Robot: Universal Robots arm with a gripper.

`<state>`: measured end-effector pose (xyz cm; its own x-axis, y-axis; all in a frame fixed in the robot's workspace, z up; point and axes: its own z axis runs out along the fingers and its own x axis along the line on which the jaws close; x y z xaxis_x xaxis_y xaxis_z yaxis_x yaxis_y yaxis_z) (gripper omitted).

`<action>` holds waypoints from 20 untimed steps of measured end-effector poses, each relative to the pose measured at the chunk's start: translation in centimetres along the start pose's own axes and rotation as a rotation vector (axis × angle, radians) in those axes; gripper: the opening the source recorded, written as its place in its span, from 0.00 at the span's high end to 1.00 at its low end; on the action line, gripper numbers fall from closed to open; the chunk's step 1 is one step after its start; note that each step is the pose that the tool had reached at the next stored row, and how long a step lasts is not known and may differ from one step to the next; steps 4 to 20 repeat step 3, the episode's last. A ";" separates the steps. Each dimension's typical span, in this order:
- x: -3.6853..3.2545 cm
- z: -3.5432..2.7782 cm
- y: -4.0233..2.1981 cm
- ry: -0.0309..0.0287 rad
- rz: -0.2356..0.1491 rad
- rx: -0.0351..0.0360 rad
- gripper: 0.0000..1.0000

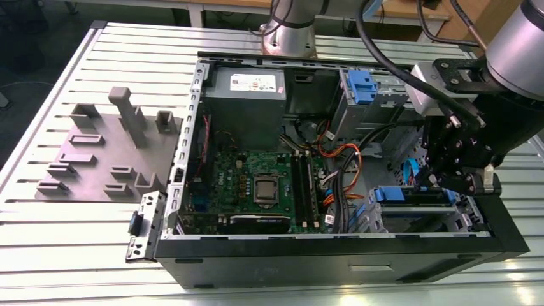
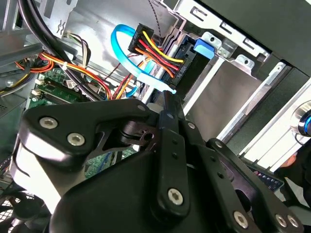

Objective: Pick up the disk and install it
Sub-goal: 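Insert the second disk wire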

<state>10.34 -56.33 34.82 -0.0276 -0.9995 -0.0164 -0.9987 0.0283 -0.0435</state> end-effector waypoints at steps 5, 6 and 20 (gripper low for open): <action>0.00 0.00 0.00 0.0000 0.000 -0.0003 0.89; 0.00 0.00 0.00 0.0000 0.000 -0.0003 0.89; 0.00 0.00 0.00 0.0000 0.000 -0.0003 0.89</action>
